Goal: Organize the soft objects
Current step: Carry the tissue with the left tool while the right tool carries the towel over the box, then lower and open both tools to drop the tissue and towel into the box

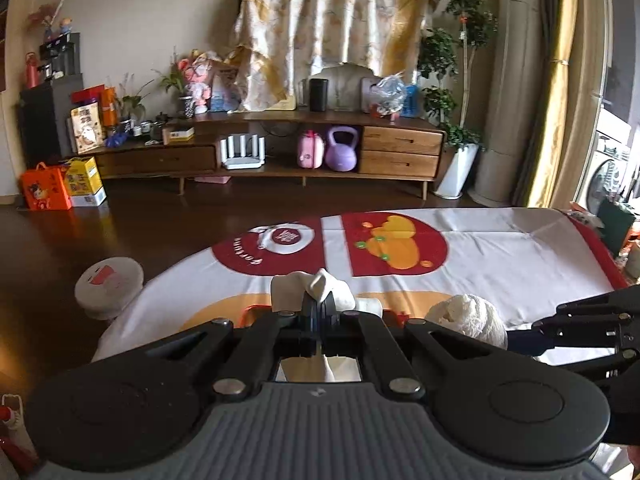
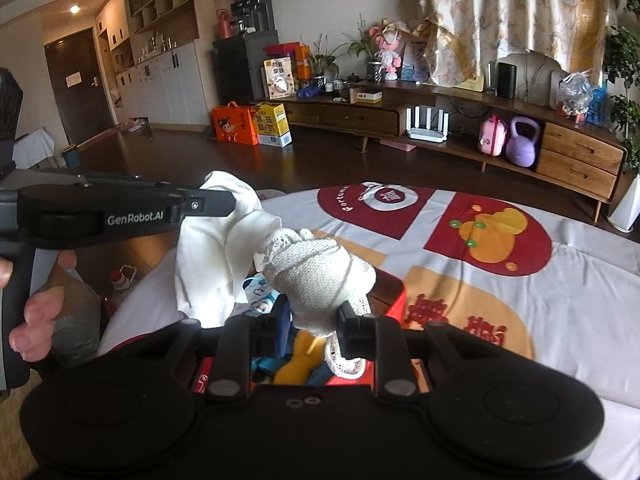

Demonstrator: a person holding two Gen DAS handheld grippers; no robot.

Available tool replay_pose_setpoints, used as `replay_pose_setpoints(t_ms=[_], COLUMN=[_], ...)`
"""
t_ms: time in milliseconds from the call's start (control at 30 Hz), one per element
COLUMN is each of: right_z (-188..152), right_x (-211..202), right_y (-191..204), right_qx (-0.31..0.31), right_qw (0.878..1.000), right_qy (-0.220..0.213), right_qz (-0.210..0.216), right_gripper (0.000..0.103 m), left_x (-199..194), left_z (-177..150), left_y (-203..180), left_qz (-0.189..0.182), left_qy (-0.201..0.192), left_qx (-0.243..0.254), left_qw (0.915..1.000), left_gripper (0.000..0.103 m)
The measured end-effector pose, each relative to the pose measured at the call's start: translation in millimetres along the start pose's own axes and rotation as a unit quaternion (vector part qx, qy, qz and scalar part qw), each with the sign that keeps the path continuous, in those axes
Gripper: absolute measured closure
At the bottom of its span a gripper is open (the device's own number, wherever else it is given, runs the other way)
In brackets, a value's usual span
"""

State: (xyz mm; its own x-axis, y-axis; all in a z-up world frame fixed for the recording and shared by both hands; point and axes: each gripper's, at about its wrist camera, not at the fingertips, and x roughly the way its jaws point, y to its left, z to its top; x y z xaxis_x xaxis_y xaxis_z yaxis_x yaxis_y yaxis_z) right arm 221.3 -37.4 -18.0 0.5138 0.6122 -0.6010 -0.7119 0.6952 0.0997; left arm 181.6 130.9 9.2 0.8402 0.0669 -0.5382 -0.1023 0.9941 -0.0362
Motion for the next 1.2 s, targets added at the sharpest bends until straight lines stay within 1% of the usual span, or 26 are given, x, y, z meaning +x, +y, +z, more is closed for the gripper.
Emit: replay_pose_setpoints(t_ms=[267, 400, 533, 767, 933, 1033, 1100, 1200], right_z=[-6, -13, -19, -25, -29, -30, -31, -30], right_x=[37, 55, 70, 87, 93, 96, 96, 95], right_y=[14, 20, 23, 23, 24, 23, 23, 21], right_qx=[-0.016, -0.026, -0.027, -0.031, -0.037, -0.036, -0.033, -0.026], right_qw=[0.999, 0.998, 0.997, 0.996, 0.995, 0.994, 0.994, 0.995], right_qy=[0.03, 0.05, 0.066, 0.087, 0.094, 0.098, 0.098, 0.097], right_qz=[0.002, 0.003, 0.004, 0.006, 0.012, 0.015, 0.02, 0.026], right_gripper=[0.081, 0.081, 0.08, 0.08, 0.079, 0.077, 0.074, 0.071], left_x=[35, 49, 64, 83, 96, 102, 104, 106], left_z=[-13, -22, -31, -42, -53, -61, -64, -67], left_y=[30, 37, 40, 35, 37, 37, 38, 37], left_qz=[0.022, 0.028, 0.023, 0.015, 0.005, 0.006, 0.005, 0.004], left_qy=[0.036, 0.051, 0.068, 0.087, 0.113, 0.124, 0.129, 0.136], left_qx=[-0.017, -0.012, -0.013, -0.008, -0.021, -0.021, -0.024, -0.027], left_qw=[0.999, 0.9982, 0.9974, 0.9961, 0.9934, 0.9921, 0.9914, 0.9903], left_gripper=[0.101, 0.101, 0.101, 0.101, 0.101, 0.101, 0.101, 0.101])
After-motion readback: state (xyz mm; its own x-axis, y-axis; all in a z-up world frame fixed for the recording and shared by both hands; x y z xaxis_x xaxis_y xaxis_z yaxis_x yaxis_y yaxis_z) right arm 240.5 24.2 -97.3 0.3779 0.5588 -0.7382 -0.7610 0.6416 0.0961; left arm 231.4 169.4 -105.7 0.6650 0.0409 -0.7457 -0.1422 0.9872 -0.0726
